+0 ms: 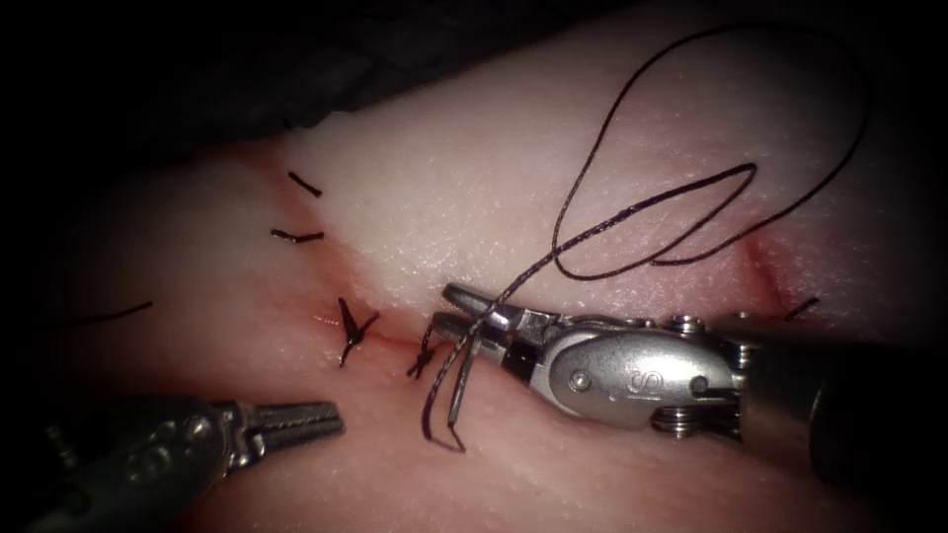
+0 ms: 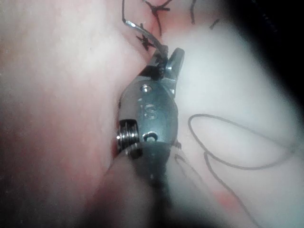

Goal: Wound Closure
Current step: Throw needle through skin above incision with right end-effector

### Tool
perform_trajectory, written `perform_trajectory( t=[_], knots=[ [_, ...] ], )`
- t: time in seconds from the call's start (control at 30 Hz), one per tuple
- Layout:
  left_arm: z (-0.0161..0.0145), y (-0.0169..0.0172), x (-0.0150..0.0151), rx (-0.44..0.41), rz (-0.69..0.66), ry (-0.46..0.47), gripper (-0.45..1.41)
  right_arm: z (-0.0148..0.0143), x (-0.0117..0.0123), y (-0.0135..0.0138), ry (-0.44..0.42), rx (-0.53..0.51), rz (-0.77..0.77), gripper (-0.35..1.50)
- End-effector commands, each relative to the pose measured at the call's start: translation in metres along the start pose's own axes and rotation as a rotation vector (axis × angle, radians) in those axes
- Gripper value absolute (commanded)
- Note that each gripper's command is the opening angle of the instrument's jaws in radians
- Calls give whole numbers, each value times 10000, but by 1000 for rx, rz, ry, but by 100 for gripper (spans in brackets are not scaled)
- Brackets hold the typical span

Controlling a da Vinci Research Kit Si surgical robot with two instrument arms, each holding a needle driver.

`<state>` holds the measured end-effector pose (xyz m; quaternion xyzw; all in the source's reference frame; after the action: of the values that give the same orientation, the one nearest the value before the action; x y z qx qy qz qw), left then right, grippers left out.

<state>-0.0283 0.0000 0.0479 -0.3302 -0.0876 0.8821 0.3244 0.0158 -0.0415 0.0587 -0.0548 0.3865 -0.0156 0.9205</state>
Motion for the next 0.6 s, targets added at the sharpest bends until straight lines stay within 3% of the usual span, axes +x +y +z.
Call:
perform_trajectory(
  t=[0.03,0.6],
  knots=[
    [6,-6,7,4,2,3,-45,12,0,3,2,-1,-6,-35],
    [5,-5,7,5,1,1,-45,21,-48,-17,-101,66,125,-35]
  ],
)
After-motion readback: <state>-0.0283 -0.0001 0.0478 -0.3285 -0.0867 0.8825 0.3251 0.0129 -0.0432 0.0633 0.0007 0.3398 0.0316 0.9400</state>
